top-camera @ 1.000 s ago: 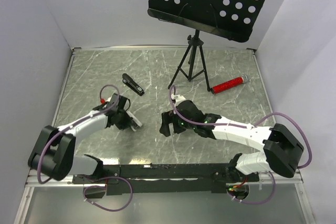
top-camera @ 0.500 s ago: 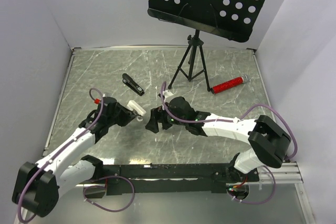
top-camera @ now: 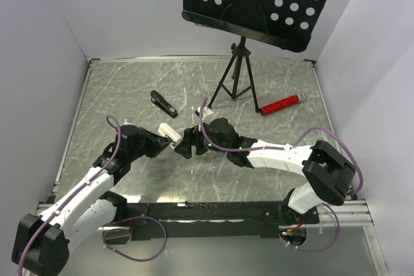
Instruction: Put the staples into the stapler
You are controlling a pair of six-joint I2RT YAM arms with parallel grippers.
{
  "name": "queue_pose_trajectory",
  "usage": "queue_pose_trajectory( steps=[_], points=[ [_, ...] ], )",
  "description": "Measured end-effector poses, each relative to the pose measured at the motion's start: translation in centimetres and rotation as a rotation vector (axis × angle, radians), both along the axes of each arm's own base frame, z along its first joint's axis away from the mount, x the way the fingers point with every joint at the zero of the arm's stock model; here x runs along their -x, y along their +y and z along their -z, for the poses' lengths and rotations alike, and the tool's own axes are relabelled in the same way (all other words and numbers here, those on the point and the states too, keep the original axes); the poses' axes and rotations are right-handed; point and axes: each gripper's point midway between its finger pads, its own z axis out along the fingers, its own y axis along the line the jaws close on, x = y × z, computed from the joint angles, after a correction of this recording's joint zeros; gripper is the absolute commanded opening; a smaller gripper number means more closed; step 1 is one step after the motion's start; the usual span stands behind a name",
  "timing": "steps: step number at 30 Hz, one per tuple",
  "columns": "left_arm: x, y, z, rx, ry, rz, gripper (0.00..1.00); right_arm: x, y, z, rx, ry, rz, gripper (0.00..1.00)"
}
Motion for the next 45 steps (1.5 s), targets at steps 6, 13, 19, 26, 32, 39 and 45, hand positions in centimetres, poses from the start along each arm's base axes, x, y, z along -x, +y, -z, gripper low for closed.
queue_pose_trajectory(
  steps=[6, 13, 19, 26, 32, 39, 45],
  points=[
    [0.1, -0.2, -0.5, 0.043, -0.023, -0.003, 0.01, 0.0, 0.4, 0.6, -0.005, 0.011, -0.008, 0.81],
    [0.3, -0.6, -0.8, 0.062, -0.026, 0.009, 0.01, -0.2, 1.1, 1.2, -0.001, 0.033, -0.014, 0.8],
    [0.3, -0.9, -1.1, 0.082, -0.035, 0.012, 0.01, -0.7, 2.0, -0.3, -0.047, 0.01, -0.022, 0.73],
    [0.4, -1.2, -1.3, 0.095, -0.039, 0.016, 0.01, -0.9, 2.7, 0.4, -0.046, 0.013, -0.032, 0.59],
    [0.4, -1.2, -1.2, 0.093, -0.039, 0.016, 0.03, -0.7, 3.0, 0.2, -0.054, -0.004, -0.054, 0.27],
    [0.6, -1.0, -0.9, 0.071, -0.041, 0.023, 0.44, -0.6, 2.9, 0.5, -0.032, -0.028, -0.072, 0.0],
    [1.5, 0.0, -0.5, -0.055, -0.06, 0.063, 0.79, -0.6, 2.0, 0.2, 0.001, -0.061, -0.084, 0.0]
  ],
)
